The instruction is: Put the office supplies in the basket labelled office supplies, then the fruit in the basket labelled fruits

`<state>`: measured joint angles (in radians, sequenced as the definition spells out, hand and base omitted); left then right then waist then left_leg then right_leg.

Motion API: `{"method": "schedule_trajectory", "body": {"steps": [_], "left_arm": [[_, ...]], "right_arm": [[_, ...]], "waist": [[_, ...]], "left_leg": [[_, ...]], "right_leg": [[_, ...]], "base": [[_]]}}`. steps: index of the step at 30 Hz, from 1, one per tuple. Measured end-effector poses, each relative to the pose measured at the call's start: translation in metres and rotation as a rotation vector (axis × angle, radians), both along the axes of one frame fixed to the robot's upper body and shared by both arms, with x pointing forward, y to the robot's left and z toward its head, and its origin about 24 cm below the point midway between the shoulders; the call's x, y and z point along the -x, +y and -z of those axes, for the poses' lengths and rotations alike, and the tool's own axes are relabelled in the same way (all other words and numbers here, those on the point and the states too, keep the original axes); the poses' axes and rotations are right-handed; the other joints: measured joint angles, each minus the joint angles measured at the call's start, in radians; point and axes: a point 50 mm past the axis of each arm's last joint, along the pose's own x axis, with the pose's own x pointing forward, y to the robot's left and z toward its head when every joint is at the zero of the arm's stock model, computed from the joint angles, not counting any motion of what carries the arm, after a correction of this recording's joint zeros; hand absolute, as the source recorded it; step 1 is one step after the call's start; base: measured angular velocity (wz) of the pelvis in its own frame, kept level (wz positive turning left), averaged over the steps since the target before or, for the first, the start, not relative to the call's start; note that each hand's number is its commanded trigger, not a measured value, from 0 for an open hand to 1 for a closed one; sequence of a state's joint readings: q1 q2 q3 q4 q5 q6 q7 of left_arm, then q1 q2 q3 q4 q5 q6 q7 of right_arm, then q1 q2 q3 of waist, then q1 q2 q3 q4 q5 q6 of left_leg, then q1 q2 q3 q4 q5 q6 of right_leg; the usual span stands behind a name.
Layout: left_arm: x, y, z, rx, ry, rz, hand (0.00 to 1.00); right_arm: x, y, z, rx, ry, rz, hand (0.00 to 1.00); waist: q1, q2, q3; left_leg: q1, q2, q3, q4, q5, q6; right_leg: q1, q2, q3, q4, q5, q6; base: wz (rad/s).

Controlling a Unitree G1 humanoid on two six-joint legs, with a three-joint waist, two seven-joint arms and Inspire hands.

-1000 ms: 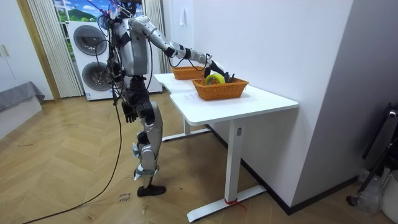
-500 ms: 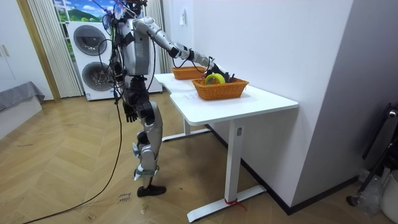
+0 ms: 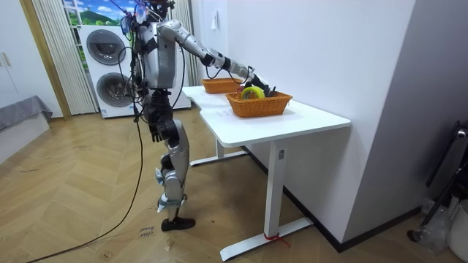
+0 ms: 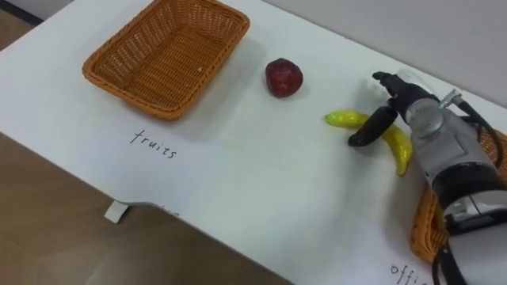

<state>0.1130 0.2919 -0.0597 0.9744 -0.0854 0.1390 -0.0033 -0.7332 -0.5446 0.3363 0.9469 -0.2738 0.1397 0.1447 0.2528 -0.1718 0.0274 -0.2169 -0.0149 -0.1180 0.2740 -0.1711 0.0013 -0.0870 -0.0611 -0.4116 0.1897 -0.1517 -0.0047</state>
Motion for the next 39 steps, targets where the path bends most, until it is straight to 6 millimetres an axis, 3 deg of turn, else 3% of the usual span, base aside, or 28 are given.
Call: {"method": "schedule_trajectory", "body": {"steps": [10,21,23,39], "left_arm": [[-0.018,-0.004,-0.003,0.011,-0.058,0.037,0.00],[-0.016,-0.003,-0.001,0.047,-0.040,0.006,0.00],[-0.015,-0.003,0.000,0.058,-0.026,0.005,0.00],[-0.012,-0.001,0.002,0.067,0.003,0.000,0.00]], "right_arm": [[0.002,-0.004,0.000,-0.018,0.031,-0.023,0.00],[0.007,-0.006,0.007,-0.094,0.131,-0.047,0.00],[0.007,-0.005,0.007,-0.099,0.152,-0.060,1.00],[0.007,-0.014,-0.004,0.005,0.149,-0.055,1.00]], "waist": [[0.000,-0.004,0.0009],[0.001,-0.016,0.0014],[0.001,-0.017,0.0017],[0.027,-0.015,0.0043]], "left_leg": [[-0.001,0.002,0.000,-0.002,0.001,-0.001],[0.004,0.004,0.005,-0.004,0.002,-0.002],[0.004,0.004,0.005,-0.002,0.001,-0.002],[0.004,0.004,0.003,0.000,0.001,-0.002]], "right_leg": [[-0.001,0.002,-0.004,-0.001,0.001,-0.001],[0.000,0.002,-0.002,-0.002,0.001,-0.002],[0.000,0.002,-0.002,-0.002,0.002,-0.003],[0.000,0.004,-0.002,-0.005,0.003,-0.004]], "base": [[0.01],[0.00],[0.00],[0.00]]}}
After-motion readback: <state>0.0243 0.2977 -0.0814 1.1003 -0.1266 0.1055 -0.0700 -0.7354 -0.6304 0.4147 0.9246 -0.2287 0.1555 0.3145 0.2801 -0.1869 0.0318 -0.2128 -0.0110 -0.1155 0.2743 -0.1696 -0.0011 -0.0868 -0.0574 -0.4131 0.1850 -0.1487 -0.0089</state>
